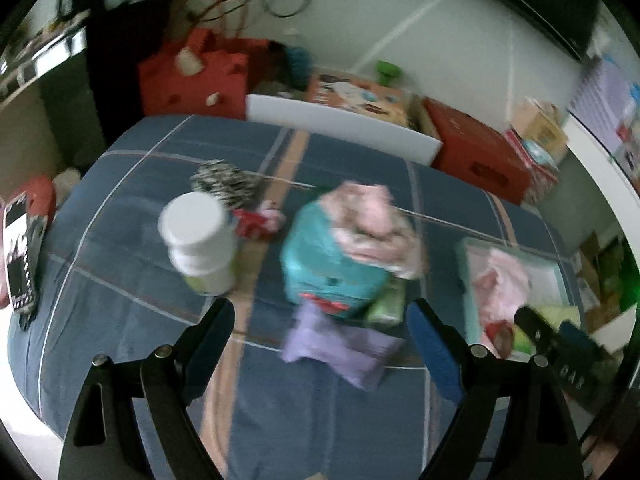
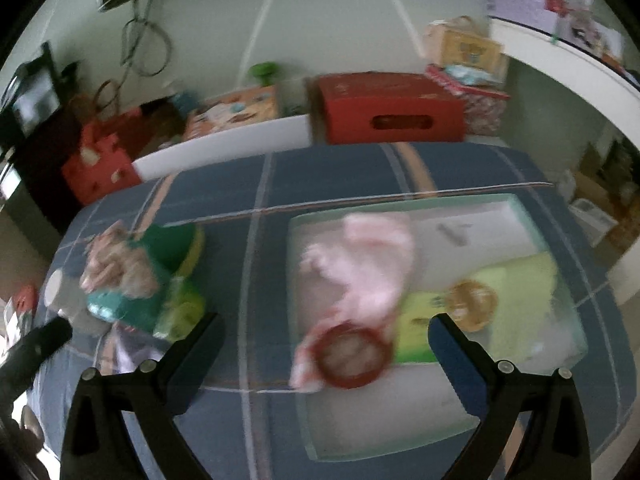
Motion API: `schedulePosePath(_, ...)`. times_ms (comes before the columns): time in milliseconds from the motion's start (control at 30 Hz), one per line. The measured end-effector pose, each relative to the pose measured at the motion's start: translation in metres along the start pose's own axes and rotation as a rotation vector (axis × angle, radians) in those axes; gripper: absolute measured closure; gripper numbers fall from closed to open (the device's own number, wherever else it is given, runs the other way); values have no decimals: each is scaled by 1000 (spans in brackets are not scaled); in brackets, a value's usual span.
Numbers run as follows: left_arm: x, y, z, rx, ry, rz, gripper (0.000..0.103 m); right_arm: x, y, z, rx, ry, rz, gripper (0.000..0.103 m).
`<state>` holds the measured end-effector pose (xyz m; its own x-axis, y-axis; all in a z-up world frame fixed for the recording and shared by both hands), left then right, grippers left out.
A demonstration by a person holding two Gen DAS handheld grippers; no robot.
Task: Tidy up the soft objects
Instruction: 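Withdraw both grippers from the tray back toward the pile, then grasp the purple packet beside the teal box with the left gripper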
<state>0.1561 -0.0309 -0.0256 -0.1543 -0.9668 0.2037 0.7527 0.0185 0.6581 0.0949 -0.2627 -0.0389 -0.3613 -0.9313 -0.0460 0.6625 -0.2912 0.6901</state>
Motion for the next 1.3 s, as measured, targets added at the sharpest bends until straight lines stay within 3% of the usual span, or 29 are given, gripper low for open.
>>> schedulePosePath(300, -65, -5, -10, -31, 98, 120, 15, -57, -25, -14, -58, 113, 103, 0)
schedulePosePath(600, -37, -24, -35, -125, -4, 111, 15, -61, -31, -26, -87, 112, 105, 0)
schedulePosePath(867, -22, -43, -57, -192, 4, 180, 15, -54, -29, -30, -84, 75, 108, 0)
schedulePosePath(1300, -3, -66, -66, -226, 12, 287, 15, -26, -20, -27, -69, 27, 57, 0)
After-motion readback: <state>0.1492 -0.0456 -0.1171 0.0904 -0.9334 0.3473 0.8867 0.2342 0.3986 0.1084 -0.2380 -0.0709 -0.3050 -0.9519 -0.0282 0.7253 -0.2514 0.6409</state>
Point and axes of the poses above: each gripper's, at about its wrist camera, not at the fingertips, and z roughly against the way its jaws point, x to its right, y to its top, the point moved 8 cm from there along -z, roughly the way its jaws point, and after that the axes turned 7 degrees about x, right-handed, at the moved point
